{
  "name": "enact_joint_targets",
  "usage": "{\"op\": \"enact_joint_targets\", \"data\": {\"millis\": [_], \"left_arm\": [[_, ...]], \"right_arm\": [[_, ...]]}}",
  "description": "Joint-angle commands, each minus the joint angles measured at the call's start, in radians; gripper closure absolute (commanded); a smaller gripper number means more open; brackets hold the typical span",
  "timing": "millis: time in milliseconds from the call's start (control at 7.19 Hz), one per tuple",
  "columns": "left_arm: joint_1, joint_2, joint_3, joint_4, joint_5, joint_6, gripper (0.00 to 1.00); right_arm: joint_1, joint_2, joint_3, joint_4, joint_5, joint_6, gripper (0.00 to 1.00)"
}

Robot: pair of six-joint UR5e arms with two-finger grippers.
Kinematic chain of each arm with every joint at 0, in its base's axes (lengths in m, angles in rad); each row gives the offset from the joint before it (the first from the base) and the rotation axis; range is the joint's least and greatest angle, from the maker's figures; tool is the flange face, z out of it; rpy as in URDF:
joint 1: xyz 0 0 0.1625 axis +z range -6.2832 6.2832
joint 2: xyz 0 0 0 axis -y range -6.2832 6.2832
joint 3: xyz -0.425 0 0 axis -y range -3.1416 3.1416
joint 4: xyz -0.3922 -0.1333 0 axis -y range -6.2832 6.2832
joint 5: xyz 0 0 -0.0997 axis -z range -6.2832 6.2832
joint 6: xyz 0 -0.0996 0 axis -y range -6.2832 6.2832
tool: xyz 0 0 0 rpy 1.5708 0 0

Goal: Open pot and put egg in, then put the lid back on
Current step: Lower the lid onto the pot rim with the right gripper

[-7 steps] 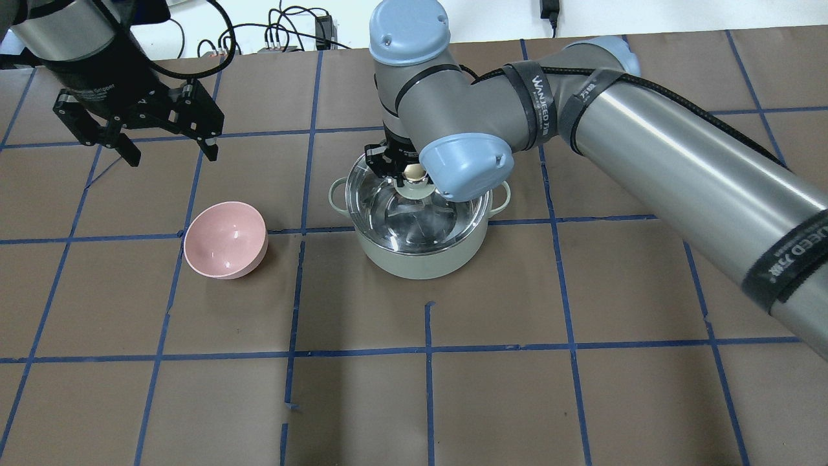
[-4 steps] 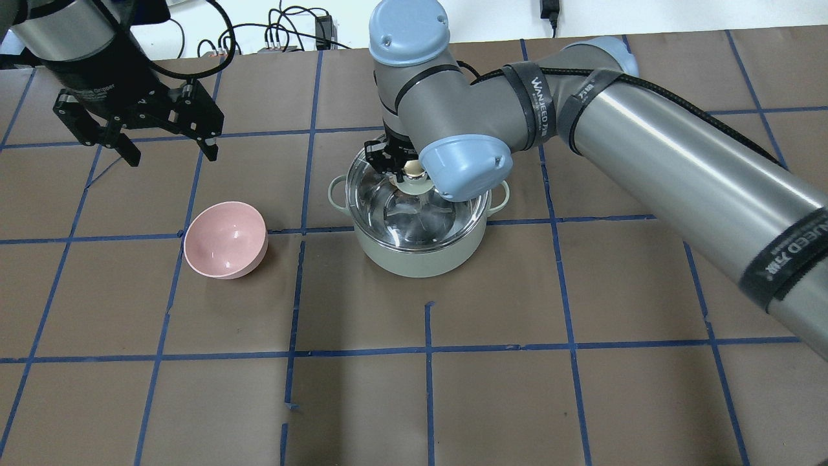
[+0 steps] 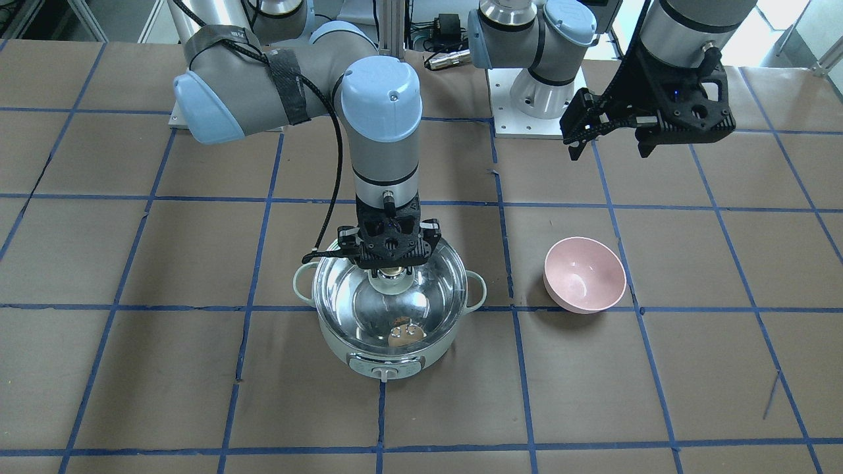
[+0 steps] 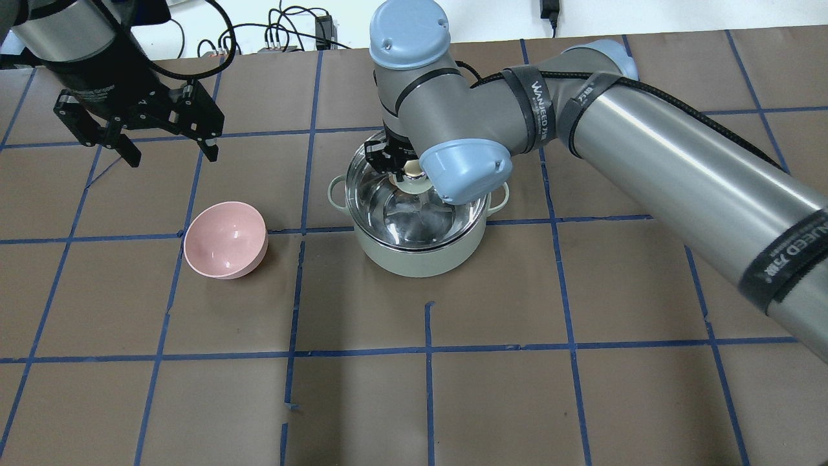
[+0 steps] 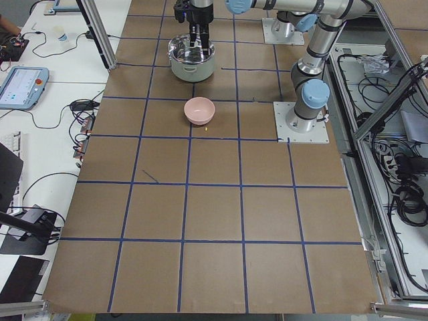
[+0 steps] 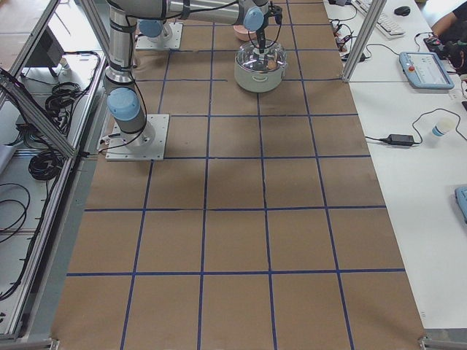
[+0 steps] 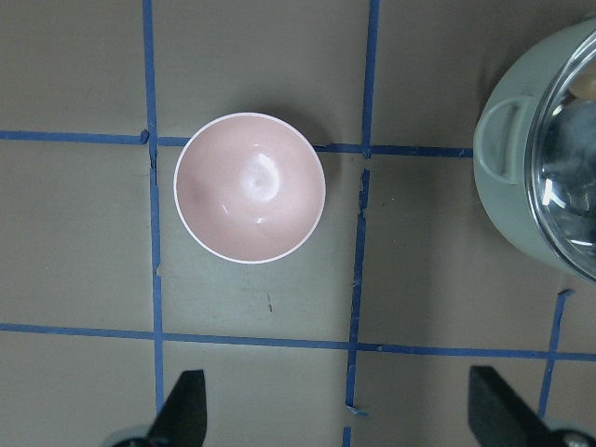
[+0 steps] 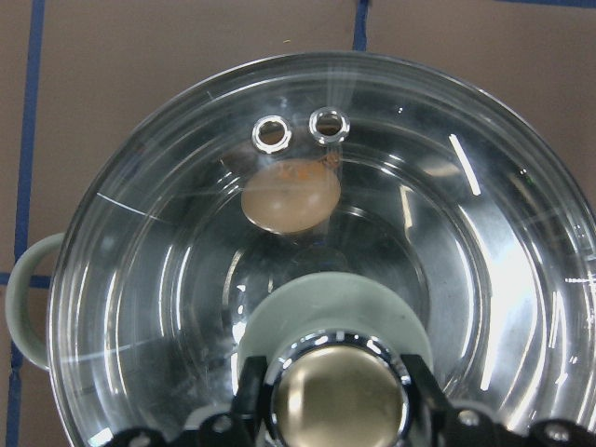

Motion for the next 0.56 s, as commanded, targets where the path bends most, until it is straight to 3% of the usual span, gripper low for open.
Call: {"op": "enact_joint_targets", "data": {"millis": [0, 417], "left_arm": [[0.001, 0.0, 0.0, 0.0, 0.002, 0.0, 0.0], [-0.001, 0.0, 0.0, 0.0, 0.002, 0.0, 0.0]], "right_arm": [[-0.002, 0.0, 0.004, 0.001, 0.0, -0.008, 0.97], [-0.002, -0.003, 0.005, 0.011, 0.0, -0.011, 0.97]]}}
